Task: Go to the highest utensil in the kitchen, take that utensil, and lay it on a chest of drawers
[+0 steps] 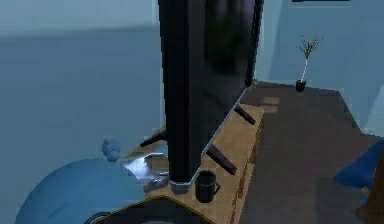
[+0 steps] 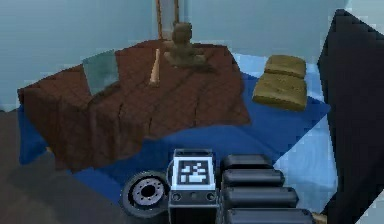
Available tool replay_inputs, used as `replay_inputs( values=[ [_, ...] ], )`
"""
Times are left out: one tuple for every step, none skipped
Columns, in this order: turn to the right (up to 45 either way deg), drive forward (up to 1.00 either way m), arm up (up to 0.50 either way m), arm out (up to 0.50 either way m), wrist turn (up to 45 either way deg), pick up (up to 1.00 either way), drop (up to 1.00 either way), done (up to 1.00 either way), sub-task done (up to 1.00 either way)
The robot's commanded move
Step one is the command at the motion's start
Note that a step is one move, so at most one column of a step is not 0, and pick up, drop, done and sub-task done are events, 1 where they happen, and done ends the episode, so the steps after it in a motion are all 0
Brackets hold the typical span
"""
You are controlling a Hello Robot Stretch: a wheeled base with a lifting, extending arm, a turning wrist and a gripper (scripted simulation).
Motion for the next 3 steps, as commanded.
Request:
replay_inputs(
  values=[
    [-45.0, 0.00, 0.00, 0.00, 0.0, 0.00, 0.00, 0.00, 0.00],
    [-45.0, 0.00, 0.00, 0.00, 0.0, 0.00, 0.00, 0.00, 0.00],
    [-33.0, 0.00, 0.00, 0.00, 0.0, 0.00, 0.00, 0.00, 0.00]
  ],
)
